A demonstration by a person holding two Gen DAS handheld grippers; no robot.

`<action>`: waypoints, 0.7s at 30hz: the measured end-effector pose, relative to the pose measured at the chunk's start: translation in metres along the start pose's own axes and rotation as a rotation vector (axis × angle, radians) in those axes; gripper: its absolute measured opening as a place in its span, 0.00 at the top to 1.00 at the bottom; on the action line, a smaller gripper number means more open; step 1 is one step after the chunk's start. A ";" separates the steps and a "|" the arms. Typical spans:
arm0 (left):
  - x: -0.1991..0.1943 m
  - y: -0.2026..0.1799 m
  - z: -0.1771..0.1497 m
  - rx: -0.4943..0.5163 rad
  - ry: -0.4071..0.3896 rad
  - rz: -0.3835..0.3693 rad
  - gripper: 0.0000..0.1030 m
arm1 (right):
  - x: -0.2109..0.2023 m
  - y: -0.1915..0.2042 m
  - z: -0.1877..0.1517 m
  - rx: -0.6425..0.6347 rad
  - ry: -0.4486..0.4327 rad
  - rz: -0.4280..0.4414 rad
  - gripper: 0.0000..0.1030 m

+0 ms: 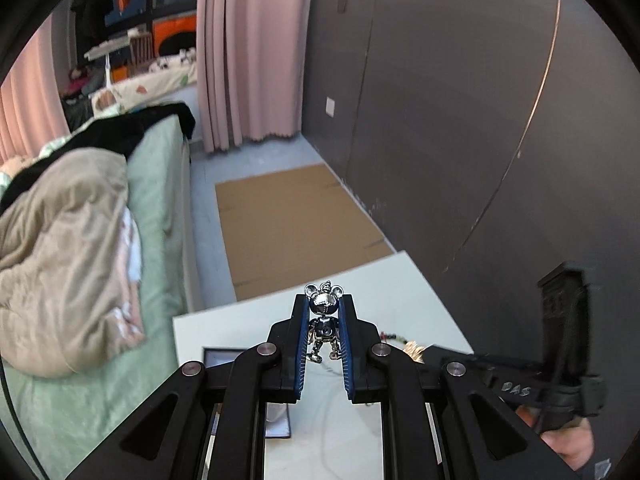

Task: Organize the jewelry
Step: 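Grasp the silver bear pendant chain with the left gripper, then lift the bear pendant chain, lower it into the black box, open the left gripper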

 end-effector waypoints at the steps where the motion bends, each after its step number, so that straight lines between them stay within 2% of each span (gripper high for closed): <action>1: -0.006 0.001 0.005 0.005 -0.013 0.002 0.86 | 0.001 0.003 0.000 -0.004 -0.002 0.010 0.95; 10: -0.054 0.019 0.040 0.022 -0.106 0.040 0.86 | 0.012 0.037 -0.006 -0.052 -0.007 0.089 0.95; 21: -0.096 0.047 0.072 0.011 -0.183 0.084 0.86 | 0.025 0.049 -0.012 -0.068 0.007 0.114 0.95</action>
Point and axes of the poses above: each gripper's, at about its wrist camera, not at the fingertips, and x roughly the way its jaws point, y to its left, z to its top, the point moved 9 cm from there along x, roughly the way its jaws point, and after that the axes turned 5 degrees about -y, right-handed, at the moved point
